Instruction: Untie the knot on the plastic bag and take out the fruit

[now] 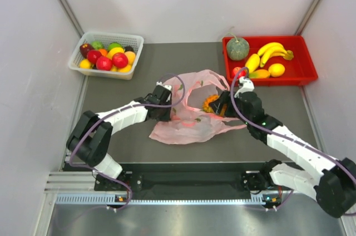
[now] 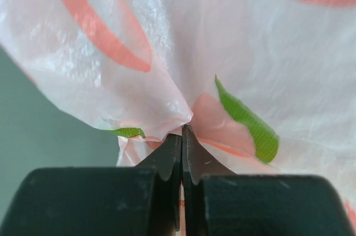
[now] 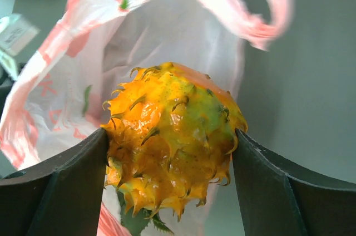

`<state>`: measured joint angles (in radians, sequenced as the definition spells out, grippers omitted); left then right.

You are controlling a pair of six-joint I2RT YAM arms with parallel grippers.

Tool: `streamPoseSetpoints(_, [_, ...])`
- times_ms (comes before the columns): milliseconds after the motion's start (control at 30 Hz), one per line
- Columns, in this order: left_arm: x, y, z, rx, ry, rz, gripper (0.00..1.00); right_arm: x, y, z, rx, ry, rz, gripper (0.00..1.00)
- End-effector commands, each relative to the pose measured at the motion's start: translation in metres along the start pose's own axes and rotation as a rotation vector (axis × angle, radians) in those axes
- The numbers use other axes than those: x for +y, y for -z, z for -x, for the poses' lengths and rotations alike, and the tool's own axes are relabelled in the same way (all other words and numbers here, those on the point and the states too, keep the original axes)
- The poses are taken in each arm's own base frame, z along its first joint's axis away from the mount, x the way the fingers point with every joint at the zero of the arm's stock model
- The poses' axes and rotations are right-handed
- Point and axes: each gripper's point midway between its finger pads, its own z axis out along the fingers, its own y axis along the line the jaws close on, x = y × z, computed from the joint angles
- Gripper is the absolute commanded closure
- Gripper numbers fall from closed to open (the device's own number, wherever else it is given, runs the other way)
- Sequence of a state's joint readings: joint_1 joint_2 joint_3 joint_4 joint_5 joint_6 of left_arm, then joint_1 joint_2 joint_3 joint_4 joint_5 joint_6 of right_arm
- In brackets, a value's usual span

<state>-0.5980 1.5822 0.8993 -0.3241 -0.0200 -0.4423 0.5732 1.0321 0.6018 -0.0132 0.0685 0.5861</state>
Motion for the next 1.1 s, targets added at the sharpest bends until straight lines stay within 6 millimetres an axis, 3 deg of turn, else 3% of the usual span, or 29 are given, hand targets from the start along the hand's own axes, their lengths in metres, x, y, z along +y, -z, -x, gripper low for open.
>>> streamPoseSetpoints(0, [0.015, 0.012, 0.009, -0.041, -0.005, 0.053, 1.00, -0.019, 0.018, 0.016, -0.067, -0.015, -0.049, 1.00])
streamPoseSetpoints(200, [0.016, 0.017, 0.006, -0.037, -0.003, 0.041, 1.00, -0.042, 0.045, 0.049, -0.323, -0.133, -0.122, 1.00])
streamPoseSetpoints(567, [0.015, 0.028, 0.002, -0.035, -0.024, 0.023, 1.00, -0.112, 0.087, 0.096, -0.627, -0.340, -0.516, 1.00])
streamPoseSetpoints(800, [0.021, 0.036, 0.000, -0.036, -0.037, 0.045, 1.00, -0.121, 0.088, 0.142, -0.686, -0.321, -0.581, 1.00])
streamPoseSetpoints(900, [0.026, 0.040, 0.000, -0.044, -0.035, 0.065, 1.00, -0.126, 0.101, 0.172, -0.718, -0.287, -0.656, 1.00])
streamPoseSetpoints(1067, [0.026, 0.047, 0.006, -0.067, -0.017, 0.066, 1.00, -0.145, 0.113, 0.205, -0.754, -0.258, -0.776, 1.00])
